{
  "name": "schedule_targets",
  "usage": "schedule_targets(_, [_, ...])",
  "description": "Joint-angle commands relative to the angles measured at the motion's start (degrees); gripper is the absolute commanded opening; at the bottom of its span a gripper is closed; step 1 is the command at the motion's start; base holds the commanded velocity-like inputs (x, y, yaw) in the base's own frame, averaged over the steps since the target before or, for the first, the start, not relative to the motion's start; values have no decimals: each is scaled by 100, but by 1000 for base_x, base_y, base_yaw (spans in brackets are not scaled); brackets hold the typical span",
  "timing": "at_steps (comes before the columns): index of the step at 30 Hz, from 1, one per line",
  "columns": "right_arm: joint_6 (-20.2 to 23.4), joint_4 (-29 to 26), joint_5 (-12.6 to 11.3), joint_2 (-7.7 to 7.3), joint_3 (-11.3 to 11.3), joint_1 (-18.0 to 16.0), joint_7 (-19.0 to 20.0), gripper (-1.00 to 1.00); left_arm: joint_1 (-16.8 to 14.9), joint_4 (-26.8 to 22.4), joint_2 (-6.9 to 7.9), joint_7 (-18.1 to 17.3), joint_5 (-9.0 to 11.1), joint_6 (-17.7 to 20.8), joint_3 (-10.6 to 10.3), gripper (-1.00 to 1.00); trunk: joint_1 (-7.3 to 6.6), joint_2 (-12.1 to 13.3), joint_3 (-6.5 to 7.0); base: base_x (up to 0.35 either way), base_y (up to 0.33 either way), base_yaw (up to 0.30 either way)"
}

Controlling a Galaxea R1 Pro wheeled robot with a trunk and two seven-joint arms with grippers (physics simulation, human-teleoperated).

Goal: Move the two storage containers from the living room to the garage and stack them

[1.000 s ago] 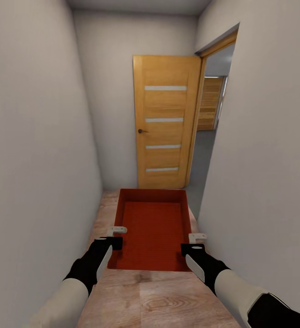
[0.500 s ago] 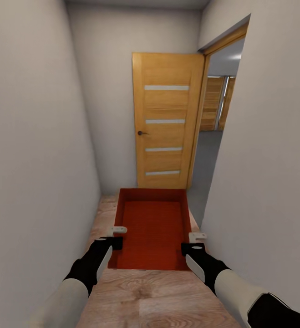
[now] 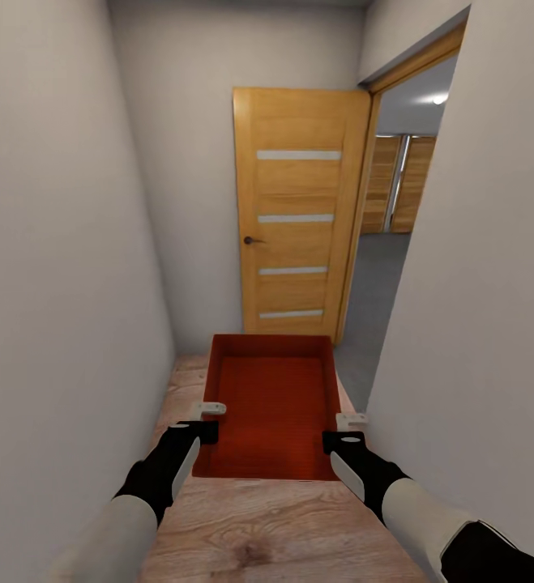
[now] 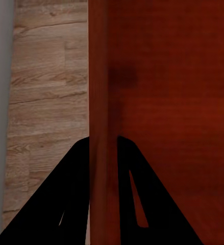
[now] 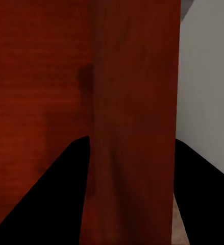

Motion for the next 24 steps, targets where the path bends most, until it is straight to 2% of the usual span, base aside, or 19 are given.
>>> schedule_targets(1, [44,-61,64,1,-72,-8,-41,-100,0,-4,-7,177,-194,50,12,-100,7,-13,-13,322,0,0])
schedule_targets(24, [44,-61,64,1,-72,-8,-41,-100,-4,1,-7,175,-194,50,12,-100,7,-13,-13,322,0,0])
